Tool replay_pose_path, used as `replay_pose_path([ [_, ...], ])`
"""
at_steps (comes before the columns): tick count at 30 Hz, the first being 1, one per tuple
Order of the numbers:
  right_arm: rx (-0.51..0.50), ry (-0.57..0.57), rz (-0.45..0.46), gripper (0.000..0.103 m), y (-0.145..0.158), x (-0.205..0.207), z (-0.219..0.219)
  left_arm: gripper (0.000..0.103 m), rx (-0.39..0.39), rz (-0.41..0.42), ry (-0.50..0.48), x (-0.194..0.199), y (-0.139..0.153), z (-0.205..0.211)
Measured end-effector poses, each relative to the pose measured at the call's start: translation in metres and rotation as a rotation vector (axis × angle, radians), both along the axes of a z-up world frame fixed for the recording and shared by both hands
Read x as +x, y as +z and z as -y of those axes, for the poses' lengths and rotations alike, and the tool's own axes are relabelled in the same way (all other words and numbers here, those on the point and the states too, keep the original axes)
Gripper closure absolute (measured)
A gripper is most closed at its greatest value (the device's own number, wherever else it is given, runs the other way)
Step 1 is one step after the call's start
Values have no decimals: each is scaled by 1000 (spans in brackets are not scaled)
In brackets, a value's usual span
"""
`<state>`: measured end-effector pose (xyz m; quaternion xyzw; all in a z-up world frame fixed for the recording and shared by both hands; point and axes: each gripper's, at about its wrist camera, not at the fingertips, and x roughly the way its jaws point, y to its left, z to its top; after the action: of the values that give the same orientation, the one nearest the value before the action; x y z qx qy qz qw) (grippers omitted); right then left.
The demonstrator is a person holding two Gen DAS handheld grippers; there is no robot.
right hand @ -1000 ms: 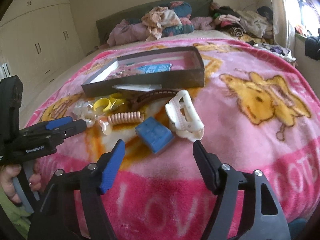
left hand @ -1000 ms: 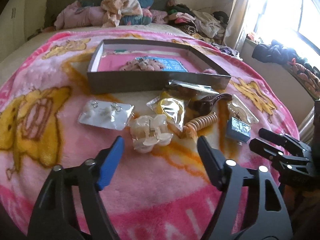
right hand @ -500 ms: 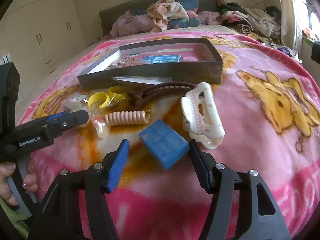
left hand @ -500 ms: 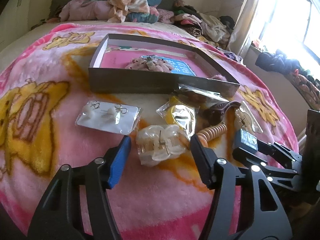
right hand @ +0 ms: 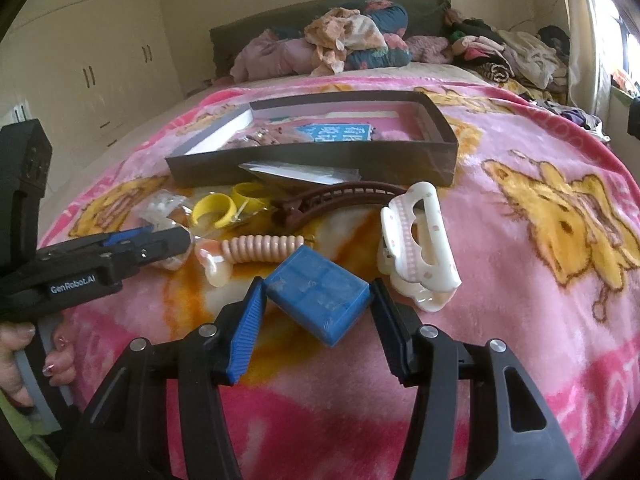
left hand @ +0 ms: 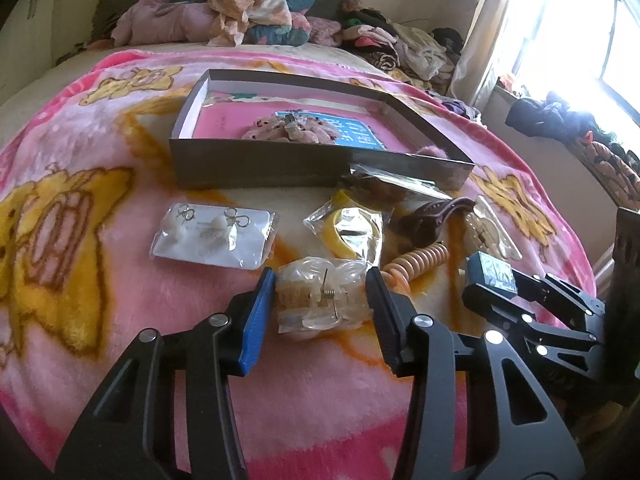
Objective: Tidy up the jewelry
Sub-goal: 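Grasp the clear claw clip with the left tool while the right tool grasps the blue box, then lower the claw clip and blue box into the grey tray and open both tools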
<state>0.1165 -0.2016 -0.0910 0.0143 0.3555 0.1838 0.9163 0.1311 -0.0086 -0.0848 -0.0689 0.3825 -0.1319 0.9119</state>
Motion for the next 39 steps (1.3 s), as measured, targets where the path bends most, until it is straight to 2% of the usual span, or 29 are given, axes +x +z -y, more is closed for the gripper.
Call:
replay_pose_path([
  [14, 8, -24, 48, 52, 28, -14, 10, 66, 3, 82, -20, -16, 35, 5],
  [30, 16, -56, 118, 52, 68, 14, 20, 66, -6, 137, -29, 6, 60, 13],
  [39, 20, -80, 145, 52, 78, 32, 25, 65, -2, 149, -39, 25, 63, 23],
])
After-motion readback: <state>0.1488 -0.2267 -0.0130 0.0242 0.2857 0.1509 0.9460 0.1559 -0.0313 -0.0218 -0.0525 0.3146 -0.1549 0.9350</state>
